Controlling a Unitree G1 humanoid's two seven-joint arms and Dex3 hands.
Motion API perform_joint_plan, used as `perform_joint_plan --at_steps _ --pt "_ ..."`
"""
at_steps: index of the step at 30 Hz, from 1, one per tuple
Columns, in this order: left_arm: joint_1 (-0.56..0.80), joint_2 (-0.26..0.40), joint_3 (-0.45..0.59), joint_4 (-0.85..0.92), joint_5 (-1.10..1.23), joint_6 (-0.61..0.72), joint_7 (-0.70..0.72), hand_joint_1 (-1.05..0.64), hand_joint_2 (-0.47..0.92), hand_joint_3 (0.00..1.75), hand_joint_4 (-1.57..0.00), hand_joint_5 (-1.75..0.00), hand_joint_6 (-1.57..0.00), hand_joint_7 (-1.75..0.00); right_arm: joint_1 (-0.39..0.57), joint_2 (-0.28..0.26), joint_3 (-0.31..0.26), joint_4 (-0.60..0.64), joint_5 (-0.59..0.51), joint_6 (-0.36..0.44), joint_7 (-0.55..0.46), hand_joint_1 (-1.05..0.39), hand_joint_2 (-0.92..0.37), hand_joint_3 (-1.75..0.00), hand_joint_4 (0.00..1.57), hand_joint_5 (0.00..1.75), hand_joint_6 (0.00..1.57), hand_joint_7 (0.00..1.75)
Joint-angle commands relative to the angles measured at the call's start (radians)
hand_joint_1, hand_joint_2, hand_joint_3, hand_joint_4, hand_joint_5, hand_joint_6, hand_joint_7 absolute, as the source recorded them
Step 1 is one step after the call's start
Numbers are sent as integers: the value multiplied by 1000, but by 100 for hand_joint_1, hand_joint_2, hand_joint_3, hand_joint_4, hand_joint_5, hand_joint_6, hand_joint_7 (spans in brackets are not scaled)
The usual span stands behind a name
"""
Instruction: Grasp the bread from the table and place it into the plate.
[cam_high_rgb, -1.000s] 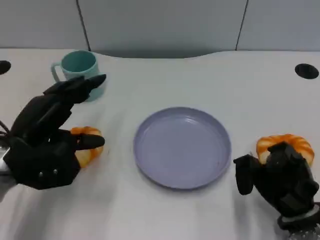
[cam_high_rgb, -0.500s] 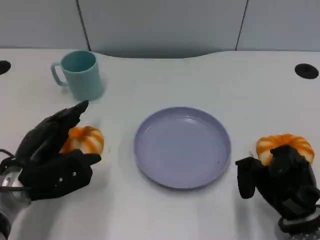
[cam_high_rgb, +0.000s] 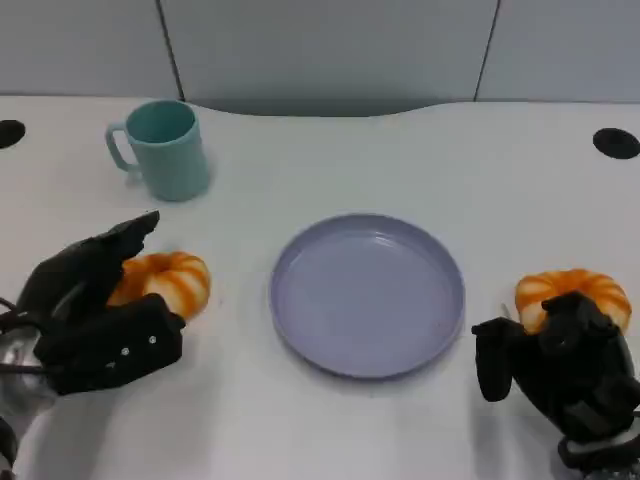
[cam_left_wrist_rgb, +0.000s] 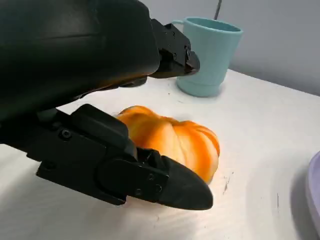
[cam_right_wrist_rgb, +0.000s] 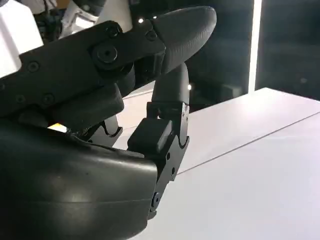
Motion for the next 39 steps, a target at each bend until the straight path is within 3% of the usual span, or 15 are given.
perform_joint_plan --at_steps 1,13,14,16,19,21,26,29,33,37,39 --pt "-23 -1 -39 15 34 35 34 -82 82 1 -42 -23 -40 -13 -26 -17 -23 34 40 49 62 -42 -92 -3 88 132 93 67" --pt "-26 -2 -58 18 27 42 38 -83 83 0 -45 -19 -43 -8 -35 -16 -31 47 56 54 73 -41 -92 -2 90 126 99 55" --pt "-33 -18 -70 23 37 65 23 -83 83 0 -45 -19 -43 -8 7 -51 25 -3 -20 89 -24 -41 -92 -2 90 126 99 55" --pt "-44 -46 -100 30 64 112 29 -79 83 0 -51 -22 -49 -9 66 -70 82 -62 -110 49 -162 -44 -92 -2 86 118 101 35" --pt "-48 -58 -110 33 69 139 47 -77 83 0 -56 -23 -52 -9 103 -66 115 -124 -132 56 -228 -45 -92 -2 86 115 106 24" --pt "-49 -63 -107 34 64 151 59 -43 76 1 -89 -36 -88 -23 120 -67 133 -158 -129 87 -246 -44 -92 -3 84 113 107 23" --pt "-59 -66 -74 32 26 168 41 -17 80 3 -107 -40 -106 -27 161 -53 172 -253 -124 121 -304 -46 -92 -3 85 112 108 22" --pt "-66 -59 -80 31 26 167 41 -15 81 2 -108 -40 -108 -26 146 -30 148 -216 -86 52 -265 -42 -92 -4 86 115 108 21" --pt "-77 -44 -93 28 38 152 57 -12 79 1 -109 -39 -109 -24 108 -30 123 -119 -54 26 -212 -45 -92 -3 89 111 109 17" --pt "-95 -25 -101 22 46 135 84 -12 78 0 -110 -39 -110 -23 102 0 111 -133 -43 -28 -226 -46 -91 -1 94 110 115 19" --pt "-103 -19 -96 19 41 118 92 -12 78 0 -112 -40 -111 -23 97 25 102 -147 -32 -74 -228 -46 -92 0 94 116 114 29"
